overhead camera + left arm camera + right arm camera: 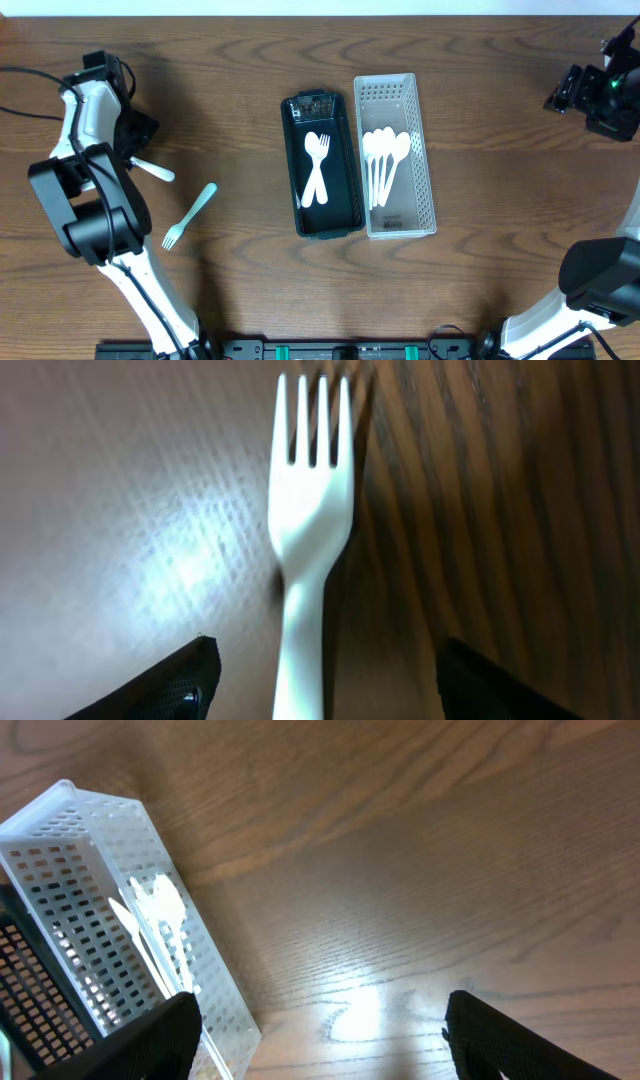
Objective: Pack container
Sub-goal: 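Withdraw the left gripper back to the remaining white fork, then grasp the second white fork with the left gripper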
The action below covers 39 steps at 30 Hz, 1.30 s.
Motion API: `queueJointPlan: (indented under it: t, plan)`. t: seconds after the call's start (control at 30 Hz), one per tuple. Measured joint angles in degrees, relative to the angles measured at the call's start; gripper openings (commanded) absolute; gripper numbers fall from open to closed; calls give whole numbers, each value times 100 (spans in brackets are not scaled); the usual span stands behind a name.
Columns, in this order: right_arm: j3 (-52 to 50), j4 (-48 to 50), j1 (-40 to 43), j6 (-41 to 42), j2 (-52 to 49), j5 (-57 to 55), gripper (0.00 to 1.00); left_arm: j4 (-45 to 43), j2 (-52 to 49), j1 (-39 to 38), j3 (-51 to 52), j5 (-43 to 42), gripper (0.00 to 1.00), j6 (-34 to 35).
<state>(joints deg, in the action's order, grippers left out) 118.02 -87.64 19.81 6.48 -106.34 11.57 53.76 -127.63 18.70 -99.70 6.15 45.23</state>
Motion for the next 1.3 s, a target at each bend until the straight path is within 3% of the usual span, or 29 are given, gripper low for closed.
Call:
queueJointPlan:
  t: [0.87,1.17,1.3]
  plan:
    - [0,-133,0,2,0,0,83,-269,-245,332,-9,-85,71,44]
    - [0,-136,0,2,0,-2,83,-306,-267,332,-20,-313,40,131]
    - [0,-138,0,2,0,0,83,-271,-278,326,-42,-389,32,114]
